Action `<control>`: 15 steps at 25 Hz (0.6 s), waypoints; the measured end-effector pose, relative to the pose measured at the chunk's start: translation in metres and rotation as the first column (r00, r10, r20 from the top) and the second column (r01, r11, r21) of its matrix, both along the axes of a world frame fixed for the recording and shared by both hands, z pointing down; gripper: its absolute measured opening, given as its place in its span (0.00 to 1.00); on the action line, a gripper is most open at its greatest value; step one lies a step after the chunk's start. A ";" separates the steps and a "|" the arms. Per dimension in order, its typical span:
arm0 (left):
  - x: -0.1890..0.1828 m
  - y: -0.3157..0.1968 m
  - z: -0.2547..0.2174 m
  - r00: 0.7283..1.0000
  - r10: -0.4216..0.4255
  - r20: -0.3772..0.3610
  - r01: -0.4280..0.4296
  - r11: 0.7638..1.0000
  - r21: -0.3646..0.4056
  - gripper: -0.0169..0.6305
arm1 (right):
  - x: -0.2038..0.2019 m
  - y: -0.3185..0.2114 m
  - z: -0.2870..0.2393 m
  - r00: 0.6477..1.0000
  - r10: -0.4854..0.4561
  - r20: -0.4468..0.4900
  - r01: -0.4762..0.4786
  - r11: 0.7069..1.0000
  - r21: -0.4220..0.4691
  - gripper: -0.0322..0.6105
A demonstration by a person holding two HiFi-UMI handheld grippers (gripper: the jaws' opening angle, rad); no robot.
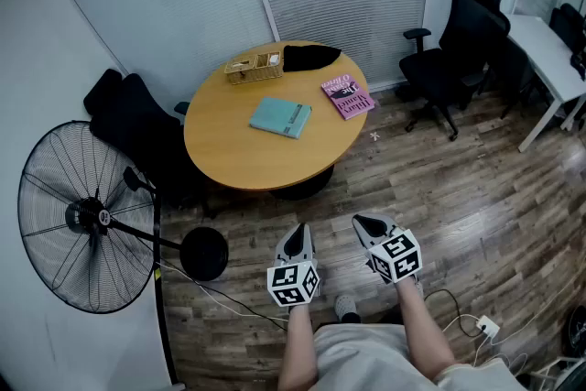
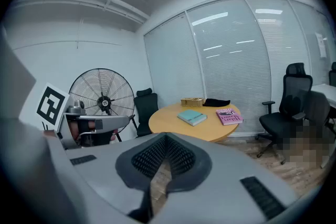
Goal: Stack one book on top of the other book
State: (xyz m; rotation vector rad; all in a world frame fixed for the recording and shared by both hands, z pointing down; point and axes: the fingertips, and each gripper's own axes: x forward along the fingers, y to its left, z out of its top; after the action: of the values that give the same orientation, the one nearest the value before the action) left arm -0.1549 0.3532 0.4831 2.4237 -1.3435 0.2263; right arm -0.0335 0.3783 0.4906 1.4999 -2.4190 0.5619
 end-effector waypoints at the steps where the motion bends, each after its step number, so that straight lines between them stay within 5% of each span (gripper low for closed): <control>1: -0.003 -0.001 0.000 1.000 0.005 -0.001 -0.005 1.000 -0.001 0.07 | -0.003 0.000 0.000 1.000 0.002 -0.002 -0.002 1.000 0.003 0.08; 9: -0.015 -0.003 0.001 0.999 0.051 -0.008 -0.051 0.999 0.011 0.07 | -0.015 -0.001 0.005 0.998 0.029 -0.051 -0.029 1.000 0.001 0.08; 15: -0.025 -0.009 0.002 0.998 0.051 -0.022 -0.051 0.999 0.005 0.07 | -0.008 0.000 0.005 0.998 0.067 0.011 -0.067 0.998 -0.020 0.08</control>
State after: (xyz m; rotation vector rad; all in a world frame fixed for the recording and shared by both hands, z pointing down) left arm -0.1797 0.3441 0.4850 2.4585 -1.2758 0.2098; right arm -0.0419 0.3779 0.4954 1.5788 -2.3720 0.6084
